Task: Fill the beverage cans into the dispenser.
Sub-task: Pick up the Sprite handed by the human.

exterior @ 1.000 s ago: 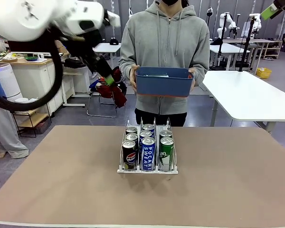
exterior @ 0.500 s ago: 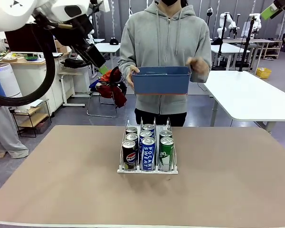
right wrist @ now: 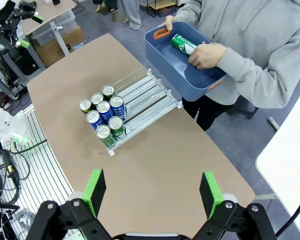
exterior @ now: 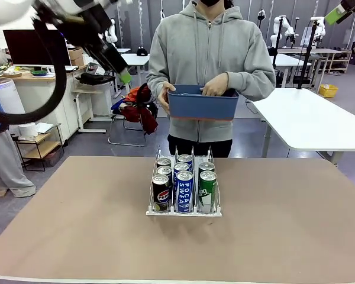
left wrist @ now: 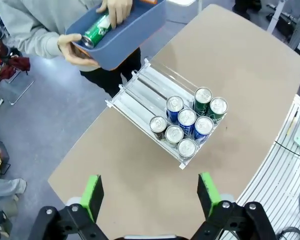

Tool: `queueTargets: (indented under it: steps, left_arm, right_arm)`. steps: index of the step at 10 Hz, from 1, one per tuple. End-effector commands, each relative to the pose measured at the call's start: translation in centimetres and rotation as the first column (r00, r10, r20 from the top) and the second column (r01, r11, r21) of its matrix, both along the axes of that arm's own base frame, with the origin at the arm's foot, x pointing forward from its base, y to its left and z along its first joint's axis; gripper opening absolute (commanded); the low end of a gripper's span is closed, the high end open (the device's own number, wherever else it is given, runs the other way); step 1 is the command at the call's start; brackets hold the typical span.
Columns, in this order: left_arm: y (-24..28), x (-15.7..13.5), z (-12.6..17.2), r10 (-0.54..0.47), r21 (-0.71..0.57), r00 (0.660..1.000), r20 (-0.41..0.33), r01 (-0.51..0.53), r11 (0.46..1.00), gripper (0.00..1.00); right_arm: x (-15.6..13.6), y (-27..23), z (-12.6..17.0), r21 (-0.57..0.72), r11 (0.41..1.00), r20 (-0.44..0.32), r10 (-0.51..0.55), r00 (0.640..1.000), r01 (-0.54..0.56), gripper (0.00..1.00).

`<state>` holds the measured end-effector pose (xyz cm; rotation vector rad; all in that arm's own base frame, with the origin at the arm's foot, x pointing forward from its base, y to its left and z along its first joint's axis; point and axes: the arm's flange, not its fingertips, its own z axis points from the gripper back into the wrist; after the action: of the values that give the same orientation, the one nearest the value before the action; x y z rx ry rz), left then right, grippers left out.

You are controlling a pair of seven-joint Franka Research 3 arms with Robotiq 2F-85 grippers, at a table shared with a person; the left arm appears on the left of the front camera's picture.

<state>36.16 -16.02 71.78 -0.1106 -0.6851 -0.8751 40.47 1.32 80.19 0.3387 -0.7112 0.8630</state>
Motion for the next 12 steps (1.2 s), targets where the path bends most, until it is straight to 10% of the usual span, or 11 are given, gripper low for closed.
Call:
queueTargets:
  steps: [1, 12]
  left_arm:
    - [0.9, -0.8, 2.8, -0.071, -0.040, 0.997, -0.020, 0.070, 0.997, 1.00]
    - [2.6, -1.8, 7.0, -0.081, -0.059, 0.996, 0.033, 0.083, 0.995, 1.00]
  right_arm:
    - [-0.1, 0.0, -0.1, 0.002, 1.000, -0.004, -0.002, 1.000, 0.002, 1.00]
    - [-0.1, 0.0, -0.1, 0.002, 1.000, -0.004, -0.002, 1.000, 0.002, 1.00]
